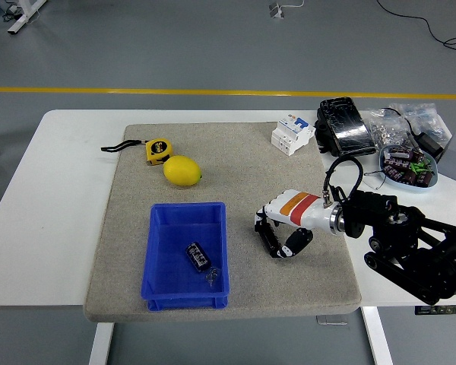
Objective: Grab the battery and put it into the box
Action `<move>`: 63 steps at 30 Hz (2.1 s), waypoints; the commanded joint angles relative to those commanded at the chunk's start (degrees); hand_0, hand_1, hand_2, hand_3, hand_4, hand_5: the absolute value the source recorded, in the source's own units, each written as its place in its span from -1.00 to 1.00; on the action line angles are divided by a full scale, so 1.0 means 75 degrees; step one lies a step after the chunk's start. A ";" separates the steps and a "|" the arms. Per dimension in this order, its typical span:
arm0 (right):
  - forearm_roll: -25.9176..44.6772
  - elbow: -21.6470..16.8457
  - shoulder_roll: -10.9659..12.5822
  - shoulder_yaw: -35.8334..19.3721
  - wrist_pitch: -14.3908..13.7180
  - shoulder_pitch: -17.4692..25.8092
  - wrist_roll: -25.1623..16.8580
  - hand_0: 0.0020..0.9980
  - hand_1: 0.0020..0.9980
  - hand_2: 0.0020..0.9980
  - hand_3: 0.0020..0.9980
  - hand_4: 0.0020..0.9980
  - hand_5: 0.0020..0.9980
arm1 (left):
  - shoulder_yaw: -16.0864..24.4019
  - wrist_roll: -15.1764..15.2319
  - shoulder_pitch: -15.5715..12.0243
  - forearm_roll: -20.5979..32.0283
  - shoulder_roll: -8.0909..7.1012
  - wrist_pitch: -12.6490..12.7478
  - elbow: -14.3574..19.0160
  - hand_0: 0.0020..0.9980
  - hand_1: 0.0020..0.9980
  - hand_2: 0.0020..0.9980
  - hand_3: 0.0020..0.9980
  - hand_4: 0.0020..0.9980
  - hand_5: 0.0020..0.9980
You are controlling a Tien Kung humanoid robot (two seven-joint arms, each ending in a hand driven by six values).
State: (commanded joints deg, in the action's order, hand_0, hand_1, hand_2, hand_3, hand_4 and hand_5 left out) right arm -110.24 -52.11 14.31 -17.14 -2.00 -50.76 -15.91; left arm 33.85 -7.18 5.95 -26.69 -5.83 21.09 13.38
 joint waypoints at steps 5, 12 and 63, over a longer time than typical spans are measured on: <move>0.0009 -0.0060 0.0028 -0.0079 0.0014 -0.0005 0.0011 0.09 -0.06 0.09 0.18 0.52 -0.68 | 0.0021 0.0001 -0.0005 -0.0015 0.0004 0.0001 -0.0006 0.15 0.04 0.25 0.25 0.46 0.16; 0.0034 -0.0323 0.0106 -0.0476 0.0039 -0.0072 0.0046 0.08 -0.07 0.08 0.20 0.51 -0.70 | 0.0080 -0.0027 -0.0020 -0.0106 -0.0004 -0.0014 -0.0009 0.15 0.04 0.25 0.25 0.46 0.16; -0.0022 -0.0965 -0.0788 -0.0743 0.0412 -0.0271 0.0395 0.24 0.25 0.67 0.99 0.83 -0.53 | 0.0215 -0.0069 -0.0013 -0.0328 -0.0063 0.0026 -0.0023 0.11 0.01 0.23 0.25 0.46 0.16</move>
State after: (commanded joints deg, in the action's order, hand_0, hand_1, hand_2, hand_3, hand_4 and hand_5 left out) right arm -110.40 -59.35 8.40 -22.71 1.08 -52.79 -12.94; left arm 35.47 -7.70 5.85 -29.15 -6.30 21.29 13.21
